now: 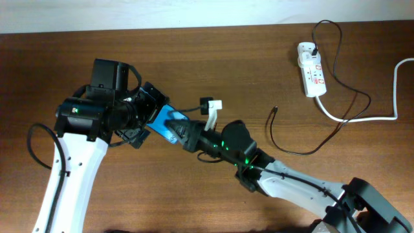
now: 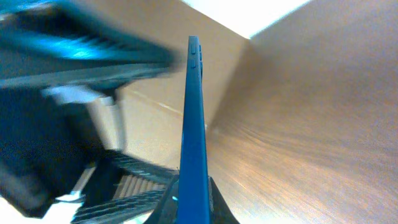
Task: Plug charger to phone and switch on socket
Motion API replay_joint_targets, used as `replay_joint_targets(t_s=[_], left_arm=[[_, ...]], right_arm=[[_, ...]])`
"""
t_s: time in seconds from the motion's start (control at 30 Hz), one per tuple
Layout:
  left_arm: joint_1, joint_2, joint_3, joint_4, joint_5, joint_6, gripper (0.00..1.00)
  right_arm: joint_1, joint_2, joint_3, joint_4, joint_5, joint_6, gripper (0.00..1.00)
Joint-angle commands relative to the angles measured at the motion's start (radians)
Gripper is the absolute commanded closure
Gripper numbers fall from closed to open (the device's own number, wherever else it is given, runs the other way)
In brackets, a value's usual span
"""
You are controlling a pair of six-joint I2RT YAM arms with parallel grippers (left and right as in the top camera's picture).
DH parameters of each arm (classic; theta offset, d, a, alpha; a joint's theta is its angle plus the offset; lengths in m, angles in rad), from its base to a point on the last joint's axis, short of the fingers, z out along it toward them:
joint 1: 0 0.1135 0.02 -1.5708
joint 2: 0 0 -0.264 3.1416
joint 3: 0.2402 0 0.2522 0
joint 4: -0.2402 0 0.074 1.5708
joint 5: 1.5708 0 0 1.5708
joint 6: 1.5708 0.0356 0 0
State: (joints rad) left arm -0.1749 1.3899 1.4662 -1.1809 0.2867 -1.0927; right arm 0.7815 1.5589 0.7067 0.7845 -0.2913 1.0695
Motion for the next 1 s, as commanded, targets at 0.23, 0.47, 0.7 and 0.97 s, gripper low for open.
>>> replay_joint_targets(t_s=[0.23,0.47,0.7,0.97], left_arm=[[-0.001,-0.002,0.006,0.001,-0.049,0.179,0.0],[-0.001,-0.008,0.006,-0.036,-0.136,0.284,0.01],[-0.001,-0.065,0.006,-0.159,-0.296,0.285,0.0],[-0.001,-0.192,0.006,-0.2,-0.244,0.26,0.01]], right_arm=[[-0.109,-0.013,0.019,-0.144,-0.084,0.36,0.96],[-0.176,-0.013,0.019,-0.386,-0.253,0.672,0.96],[-0.24,-0.013,0.019,-0.403,-0.397,0.724,0.96],[-0.254,-0.013,0.019,-0.375,-0.442,0.828,0.96]])
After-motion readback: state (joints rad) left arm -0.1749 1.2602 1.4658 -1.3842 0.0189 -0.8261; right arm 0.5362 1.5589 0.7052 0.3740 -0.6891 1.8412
